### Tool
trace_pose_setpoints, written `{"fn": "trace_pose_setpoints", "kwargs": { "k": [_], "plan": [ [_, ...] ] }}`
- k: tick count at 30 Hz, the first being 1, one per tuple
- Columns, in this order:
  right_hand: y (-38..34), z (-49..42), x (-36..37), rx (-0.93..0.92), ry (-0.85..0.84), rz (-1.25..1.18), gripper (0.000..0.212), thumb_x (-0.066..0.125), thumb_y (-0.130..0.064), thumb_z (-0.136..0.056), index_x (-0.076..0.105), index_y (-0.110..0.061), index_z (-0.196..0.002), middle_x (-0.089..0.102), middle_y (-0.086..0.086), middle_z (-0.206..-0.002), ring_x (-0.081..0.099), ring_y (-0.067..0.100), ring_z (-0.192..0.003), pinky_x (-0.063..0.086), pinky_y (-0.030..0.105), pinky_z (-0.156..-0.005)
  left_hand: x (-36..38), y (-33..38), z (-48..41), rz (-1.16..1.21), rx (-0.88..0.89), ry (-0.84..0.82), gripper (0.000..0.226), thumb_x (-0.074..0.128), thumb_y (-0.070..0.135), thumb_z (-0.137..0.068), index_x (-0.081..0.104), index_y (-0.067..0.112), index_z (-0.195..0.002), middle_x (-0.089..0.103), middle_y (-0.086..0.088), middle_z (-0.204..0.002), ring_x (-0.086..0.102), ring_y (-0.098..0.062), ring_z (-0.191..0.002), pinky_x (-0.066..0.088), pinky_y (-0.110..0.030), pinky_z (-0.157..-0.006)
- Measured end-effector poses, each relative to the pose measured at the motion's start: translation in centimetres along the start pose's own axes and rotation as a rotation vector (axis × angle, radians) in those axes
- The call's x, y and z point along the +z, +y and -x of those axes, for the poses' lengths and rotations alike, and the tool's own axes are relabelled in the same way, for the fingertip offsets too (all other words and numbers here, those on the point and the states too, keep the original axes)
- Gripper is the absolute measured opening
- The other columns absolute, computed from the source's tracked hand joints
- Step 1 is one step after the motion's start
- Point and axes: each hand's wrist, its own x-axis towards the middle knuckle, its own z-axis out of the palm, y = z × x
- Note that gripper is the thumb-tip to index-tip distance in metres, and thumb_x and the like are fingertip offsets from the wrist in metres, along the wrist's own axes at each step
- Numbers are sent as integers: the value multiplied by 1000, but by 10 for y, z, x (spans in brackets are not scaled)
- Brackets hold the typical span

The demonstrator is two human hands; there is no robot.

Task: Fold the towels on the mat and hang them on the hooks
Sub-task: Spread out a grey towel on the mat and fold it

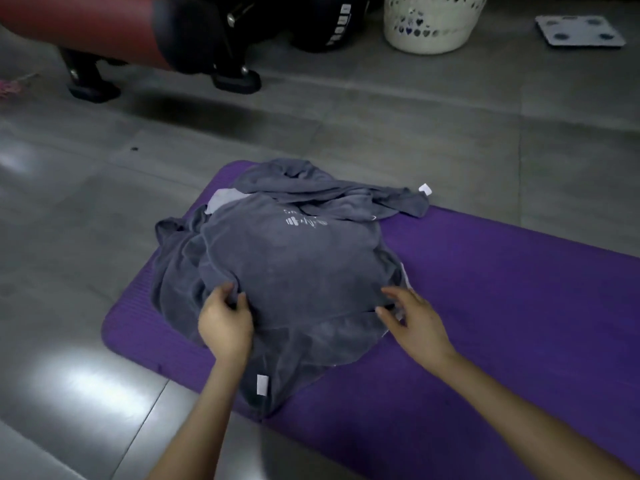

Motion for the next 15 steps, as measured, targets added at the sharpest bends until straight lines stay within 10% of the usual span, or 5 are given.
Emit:
{"fn": "trace_pose_setpoints", "kwargs": {
  "k": [5,15],
  "plan": [
    [0,27,-24,-3,78,-65,50,67,-38,-82,54,-23,-127,59,-9,-118,56,10,-106,49,32,-91,-26,35,8,-167,676,93,23,57,29,-82,71,11,-82,68,-9,-75,60,-33,-68,43,-38,-66],
    [-97,18,-125,-69,-8,-390,69,63,-63,-58,37,-51,-120,52,-18,-122,47,-3,-118,39,20,-99,-86,205,-2,-197,1212,-239,39,46,53,-76,69,23,-69,57,3,-78,58,-28,-77,38,-39,-78]
  ]
}}
